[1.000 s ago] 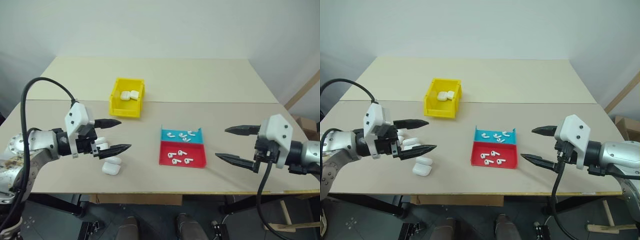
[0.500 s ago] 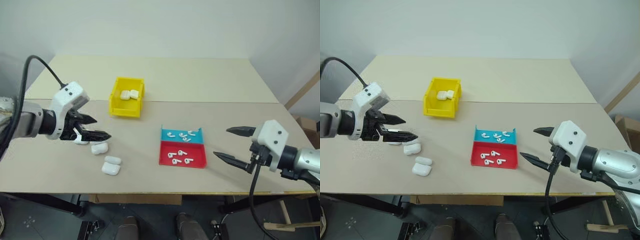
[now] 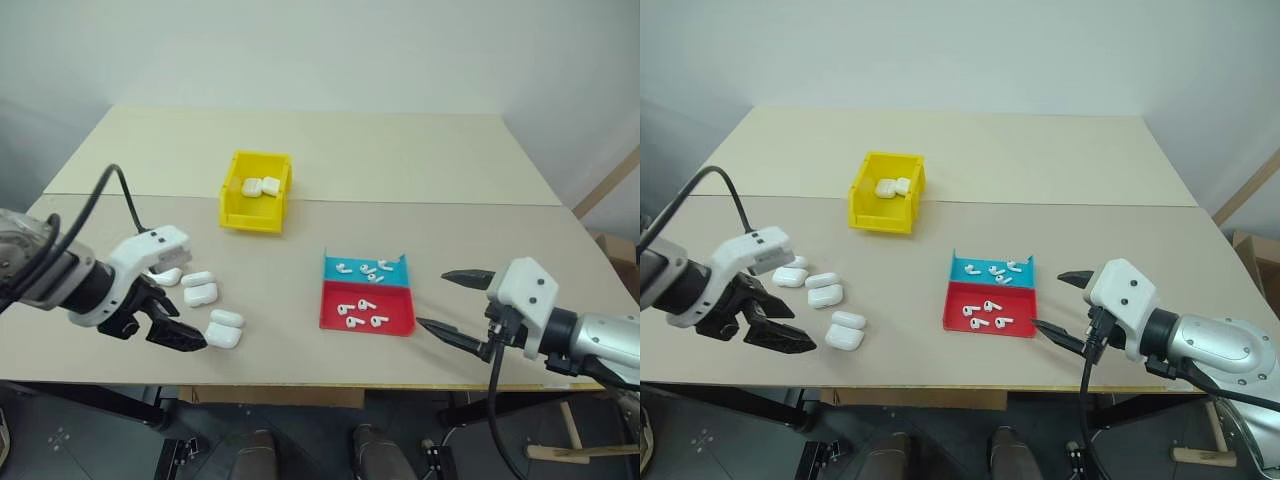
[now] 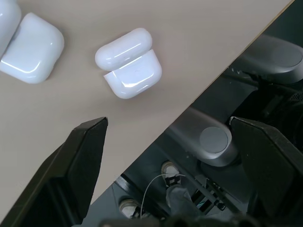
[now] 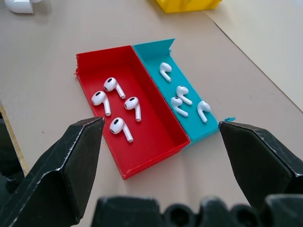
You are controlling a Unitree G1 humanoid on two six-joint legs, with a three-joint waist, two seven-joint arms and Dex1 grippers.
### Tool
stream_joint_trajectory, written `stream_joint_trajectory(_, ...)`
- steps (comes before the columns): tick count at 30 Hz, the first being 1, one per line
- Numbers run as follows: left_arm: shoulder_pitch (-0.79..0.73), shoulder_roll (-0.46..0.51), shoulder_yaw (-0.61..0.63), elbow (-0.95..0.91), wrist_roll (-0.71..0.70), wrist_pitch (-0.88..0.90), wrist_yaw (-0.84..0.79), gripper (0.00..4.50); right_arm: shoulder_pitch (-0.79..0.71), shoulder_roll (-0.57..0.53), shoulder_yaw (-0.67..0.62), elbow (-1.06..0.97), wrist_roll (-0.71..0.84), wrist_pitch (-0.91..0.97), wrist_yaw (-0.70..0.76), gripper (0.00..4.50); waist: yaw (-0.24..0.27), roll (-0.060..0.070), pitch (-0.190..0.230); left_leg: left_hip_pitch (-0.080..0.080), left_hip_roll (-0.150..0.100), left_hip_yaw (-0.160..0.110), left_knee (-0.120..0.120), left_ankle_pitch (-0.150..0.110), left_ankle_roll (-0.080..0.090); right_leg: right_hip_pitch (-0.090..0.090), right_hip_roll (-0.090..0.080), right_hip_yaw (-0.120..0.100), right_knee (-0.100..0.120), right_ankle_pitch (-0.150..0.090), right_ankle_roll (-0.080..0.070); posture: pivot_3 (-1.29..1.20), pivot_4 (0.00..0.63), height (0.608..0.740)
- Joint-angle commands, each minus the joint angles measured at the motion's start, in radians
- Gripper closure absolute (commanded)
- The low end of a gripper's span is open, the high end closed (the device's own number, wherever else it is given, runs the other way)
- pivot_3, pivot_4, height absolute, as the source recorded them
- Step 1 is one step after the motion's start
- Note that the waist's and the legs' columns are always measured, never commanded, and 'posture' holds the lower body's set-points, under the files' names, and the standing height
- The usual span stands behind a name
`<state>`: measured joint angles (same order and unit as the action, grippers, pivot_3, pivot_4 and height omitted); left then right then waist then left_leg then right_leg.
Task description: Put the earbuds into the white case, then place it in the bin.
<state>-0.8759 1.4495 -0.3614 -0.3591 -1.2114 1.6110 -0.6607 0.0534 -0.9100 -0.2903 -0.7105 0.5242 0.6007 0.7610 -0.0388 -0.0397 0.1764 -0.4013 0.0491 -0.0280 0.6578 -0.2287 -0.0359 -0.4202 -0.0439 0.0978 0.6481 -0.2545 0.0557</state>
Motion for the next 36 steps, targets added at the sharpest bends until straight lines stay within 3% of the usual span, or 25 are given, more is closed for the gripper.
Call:
stream_joint_trajectory(1,-0.054,0.005,-0.082,0.056,-0.139,0.003,0.155,0.0,-0.004,0.003,-0.022,-0.042,0.01,0.009,-0.015,0.03,0.0,0.0,0.0,0.0,0.0,0.0,0.0,0.0,0.0,0.0,0.0,0.0,0.0,0.0,0.0,0.0,0.15,0.74)
stream_joint_trajectory(10,-0.19,-0.139,-0.255,0.227,-0.502,0.003,0.618,0.0,0.022,0.01,-0.046,-0.083,0.029,0.034,-0.034,0.03,0.01,0.0,0.0,-0.001,0.0,-0.001,0.002,0.0,0.0,0.0,0.0,0.0,0.0,0.001,0.0,0.0,0.15,0.74)
stream_joint_trajectory(20,-0.223,-0.163,-0.375,0.287,-0.747,-0.046,0.963,0.0,0.093,0.026,-0.099,-0.168,0.068,0.084,-0.069,0.03,0.021,0.0,0.0,-0.001,-0.001,-0.001,0.003,0.0,0.0,0.001,0.0,0.0,0.001,0.005,-0.006,0.0,0.15,0.74)
stream_joint_trajectory(36,-0.189,-0.201,-0.407,0.243,-0.761,-0.148,1.081,0.0,0.085,0.018,-0.104,-0.189,0.11,0.112,-0.086,0.03,0.025,-0.001,0.0,-0.001,-0.001,-0.001,0.003,0.001,-0.001,0.001,-0.001,0.0,0.0,0.005,-0.006,0.0,0.15,0.74)
